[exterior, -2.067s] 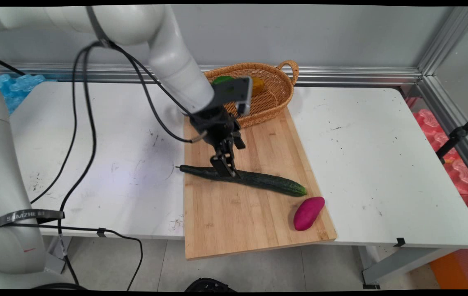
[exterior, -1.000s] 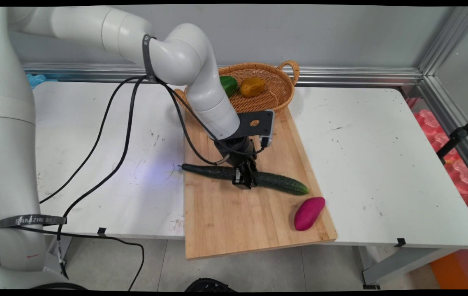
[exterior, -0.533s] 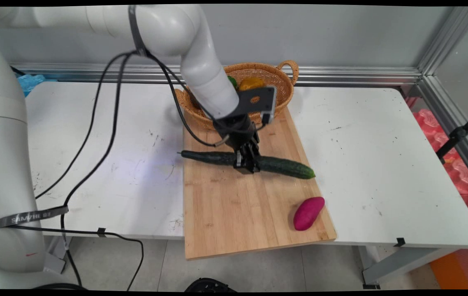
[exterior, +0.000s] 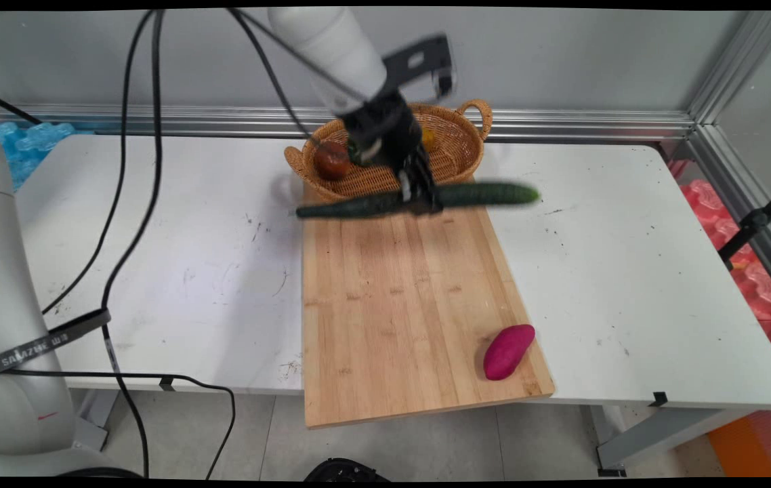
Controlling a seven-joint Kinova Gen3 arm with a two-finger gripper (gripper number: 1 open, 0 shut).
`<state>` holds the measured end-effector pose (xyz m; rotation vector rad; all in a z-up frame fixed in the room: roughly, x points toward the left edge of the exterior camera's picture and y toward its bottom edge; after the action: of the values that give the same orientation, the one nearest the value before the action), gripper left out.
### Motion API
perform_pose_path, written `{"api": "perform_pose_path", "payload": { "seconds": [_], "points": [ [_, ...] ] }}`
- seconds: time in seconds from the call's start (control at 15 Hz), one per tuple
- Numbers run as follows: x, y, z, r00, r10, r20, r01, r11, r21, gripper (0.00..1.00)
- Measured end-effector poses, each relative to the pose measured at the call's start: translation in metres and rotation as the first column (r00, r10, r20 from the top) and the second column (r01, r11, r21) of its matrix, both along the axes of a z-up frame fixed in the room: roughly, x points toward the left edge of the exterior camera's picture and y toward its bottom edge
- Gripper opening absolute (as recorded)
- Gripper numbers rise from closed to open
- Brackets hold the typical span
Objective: Place the picked object in the vegetable basket
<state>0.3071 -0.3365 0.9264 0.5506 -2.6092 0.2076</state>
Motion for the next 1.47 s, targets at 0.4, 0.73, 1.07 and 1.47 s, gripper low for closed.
{"api": "perform_pose_path", "payload": {
  "seconds": [0.4,0.73,1.07,1.47],
  "points": [
    [0.026,-0.038,0.031,0.975,0.211,-0.072,-0.215,0.975,-0.057,0.00],
    [0.046,-0.079,0.026,0.936,0.332,-0.117,-0.343,0.935,-0.090,0.00],
    [0.052,-0.112,-0.007,0.920,0.371,-0.130,-0.383,0.920,-0.083,0.00],
    [0.052,-0.143,-0.063,0.940,0.326,-0.102,-0.335,0.938,-0.086,0.00]
  ]
}}
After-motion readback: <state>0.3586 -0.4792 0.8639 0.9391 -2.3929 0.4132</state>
